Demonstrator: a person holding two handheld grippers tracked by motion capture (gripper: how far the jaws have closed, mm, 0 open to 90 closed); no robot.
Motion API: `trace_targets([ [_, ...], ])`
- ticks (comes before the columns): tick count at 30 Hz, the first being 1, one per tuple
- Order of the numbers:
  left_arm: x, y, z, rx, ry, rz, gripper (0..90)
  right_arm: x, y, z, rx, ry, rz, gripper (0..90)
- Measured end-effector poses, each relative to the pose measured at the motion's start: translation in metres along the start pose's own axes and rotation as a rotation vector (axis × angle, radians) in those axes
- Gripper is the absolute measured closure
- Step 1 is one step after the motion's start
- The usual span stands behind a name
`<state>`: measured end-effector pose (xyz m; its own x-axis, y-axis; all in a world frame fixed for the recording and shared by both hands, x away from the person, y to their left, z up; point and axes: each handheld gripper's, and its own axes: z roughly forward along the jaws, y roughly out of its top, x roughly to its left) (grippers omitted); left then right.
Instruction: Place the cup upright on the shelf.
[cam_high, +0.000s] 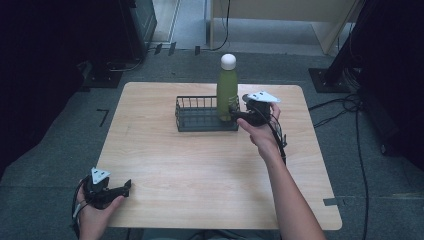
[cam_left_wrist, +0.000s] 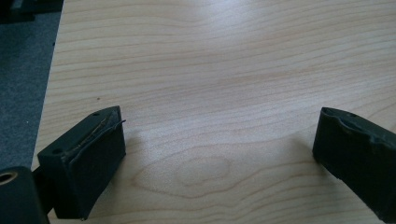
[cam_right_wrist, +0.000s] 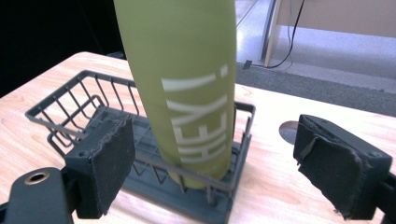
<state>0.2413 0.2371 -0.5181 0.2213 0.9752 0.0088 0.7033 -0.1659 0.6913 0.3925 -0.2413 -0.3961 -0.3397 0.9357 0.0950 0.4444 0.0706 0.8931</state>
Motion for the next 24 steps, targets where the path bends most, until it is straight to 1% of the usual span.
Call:
trace_targets([
  [7,0.000,0.000,0.000,0.000,0.000,0.000,2.7,-0.012,-0.017,-0.012,0.010,-0.016,0.002,13.0],
  [18,0.000,0.000,0.000,-0.001,0.000,0.000,2.7,-0.033,-0.046,-0.030,0.024,-0.045,0.039,13.2],
  [24,0.000,0.000,0.000,-0.002,0.000,0.001,2.7,-0.041,-0.060,-0.039,0.033,-0.060,0.037,13.1],
])
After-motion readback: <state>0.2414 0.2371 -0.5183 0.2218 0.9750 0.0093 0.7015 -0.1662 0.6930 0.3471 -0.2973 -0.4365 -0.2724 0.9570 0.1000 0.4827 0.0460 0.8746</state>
